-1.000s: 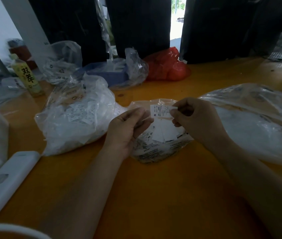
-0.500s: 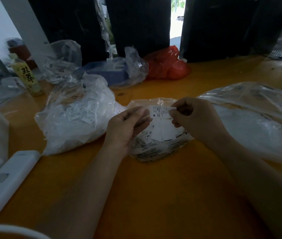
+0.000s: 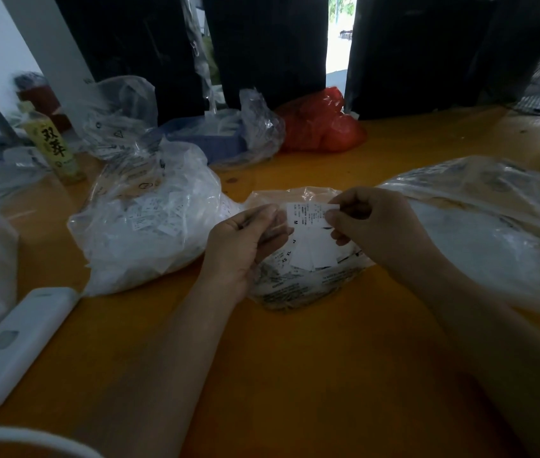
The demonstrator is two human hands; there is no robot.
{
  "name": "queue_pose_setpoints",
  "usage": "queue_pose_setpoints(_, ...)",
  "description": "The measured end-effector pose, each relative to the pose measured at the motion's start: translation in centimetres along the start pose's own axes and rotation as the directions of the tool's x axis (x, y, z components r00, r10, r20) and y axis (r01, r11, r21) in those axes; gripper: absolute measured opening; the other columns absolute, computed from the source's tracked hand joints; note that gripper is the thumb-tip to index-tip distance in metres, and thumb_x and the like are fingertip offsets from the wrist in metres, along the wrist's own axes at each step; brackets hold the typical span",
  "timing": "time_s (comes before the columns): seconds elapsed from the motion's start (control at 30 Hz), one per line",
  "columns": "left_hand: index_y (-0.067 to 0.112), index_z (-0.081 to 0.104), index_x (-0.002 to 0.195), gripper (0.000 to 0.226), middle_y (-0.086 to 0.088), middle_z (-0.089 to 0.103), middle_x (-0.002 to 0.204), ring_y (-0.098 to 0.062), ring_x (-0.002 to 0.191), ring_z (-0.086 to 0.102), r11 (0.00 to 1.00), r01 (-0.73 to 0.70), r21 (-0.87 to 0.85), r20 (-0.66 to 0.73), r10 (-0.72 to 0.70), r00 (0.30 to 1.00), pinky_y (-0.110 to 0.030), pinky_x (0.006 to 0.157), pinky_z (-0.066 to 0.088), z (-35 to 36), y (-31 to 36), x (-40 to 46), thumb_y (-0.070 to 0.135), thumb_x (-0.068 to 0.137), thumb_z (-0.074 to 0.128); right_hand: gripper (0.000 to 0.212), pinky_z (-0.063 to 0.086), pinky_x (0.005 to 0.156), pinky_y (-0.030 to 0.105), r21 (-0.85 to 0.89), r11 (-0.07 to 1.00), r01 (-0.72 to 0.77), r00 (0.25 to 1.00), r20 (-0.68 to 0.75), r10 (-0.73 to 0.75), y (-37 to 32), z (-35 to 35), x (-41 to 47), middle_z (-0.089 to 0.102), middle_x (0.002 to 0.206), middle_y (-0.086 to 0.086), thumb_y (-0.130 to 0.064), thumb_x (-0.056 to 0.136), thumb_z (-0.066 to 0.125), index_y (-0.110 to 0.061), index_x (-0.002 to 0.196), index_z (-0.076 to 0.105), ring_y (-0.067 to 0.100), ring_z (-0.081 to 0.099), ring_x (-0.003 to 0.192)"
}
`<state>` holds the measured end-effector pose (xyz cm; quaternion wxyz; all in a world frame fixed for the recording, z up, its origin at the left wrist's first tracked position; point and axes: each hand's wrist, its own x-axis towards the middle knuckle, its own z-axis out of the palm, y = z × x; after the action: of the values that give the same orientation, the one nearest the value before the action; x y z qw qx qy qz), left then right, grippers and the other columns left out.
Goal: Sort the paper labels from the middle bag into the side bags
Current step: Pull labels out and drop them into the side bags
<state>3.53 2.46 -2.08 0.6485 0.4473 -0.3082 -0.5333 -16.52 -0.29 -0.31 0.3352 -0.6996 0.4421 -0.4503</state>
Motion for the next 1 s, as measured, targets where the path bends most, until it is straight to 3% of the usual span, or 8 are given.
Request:
queue_pose_setpoints(0.4,0.006,0.075,0.107,0.026,-0.011,0.081,0.096,-0.024,0.089,0.080,0.998,-0.025,0.050,0.036,0.023,0.999,-0.023,0.067,0.062,-0.06,-0.26,0.01,0.021,0.086,0.080,0.007,0.048,0.057,0.007,-0.040,0.999,0.013,1.000,-0.026,-0.014,0.19,-0.04,0.12,0.073,0.076,-0.015,-0.024,0.093,0.071,-0.030,0.091,0.068,0.003,0.070,0.065)
queue_pose_setpoints(0.5,0.007,0.076,0.106,0.039,-0.012,0.081,0.099,-0.021,0.090,0.080,0.998,-0.044,0.035,0.039,0.043,0.998,-0.022,0.067,0.062,-0.14,-0.20,-0.02,0.026,0.072,0.084,0.005,0.051,0.058,0.013,-0.066,0.998,0.016,0.999,-0.037,-0.018,0.25,-0.07,0.14,0.073,0.075,-0.011,-0.024,0.093,0.071,-0.029,0.093,0.069,0.004,0.070,0.066)
queue_pose_setpoints(0.6,0.007,0.077,0.103,0.034,-0.014,0.081,0.101,-0.023,0.093,0.080,0.998,-0.051,0.040,0.055,0.049,0.997,-0.022,0.070,0.062,-0.30,-0.33,-0.02,0.020,0.072,0.085,0.005,0.056,0.065,0.018,-0.103,0.994,0.031,0.999,-0.041,-0.035,0.23,-0.08,0.13,0.073,0.076,-0.009,-0.025,0.093,0.071,-0.028,0.097,0.070,0.005,0.070,0.067)
queue_pose_setpoints(0.9,0.007,0.077,0.101,0.036,-0.014,0.081,0.098,-0.026,0.090,0.080,0.997,-0.039,0.063,0.109,0.032,0.994,-0.022,0.069,0.062,-0.14,-0.37,-0.19,0.018,0.069,0.087,0.009,0.049,0.058,0.007,-0.057,0.997,0.045,0.999,-0.016,-0.046,0.17,0.08,0.13,0.073,0.075,-0.009,-0.025,0.093,0.071,-0.032,0.092,0.067,0.003,0.070,0.066)
queue_pose_setpoints(1.0,0.009,0.079,0.102,0.036,-0.011,0.081,0.101,-0.023,0.092,0.080,0.994,-0.045,0.096,0.121,0.033,0.992,-0.023,0.068,0.063,-0.06,-0.37,-0.28,0.021,0.069,0.087,0.004,0.052,0.060,0.010,-0.043,0.998,0.042,0.999,0.029,-0.040,0.29,0.32,0.02,0.073,0.076,-0.013,-0.026,0.093,0.072,-0.028,0.095,0.069,0.004,0.070,0.066)
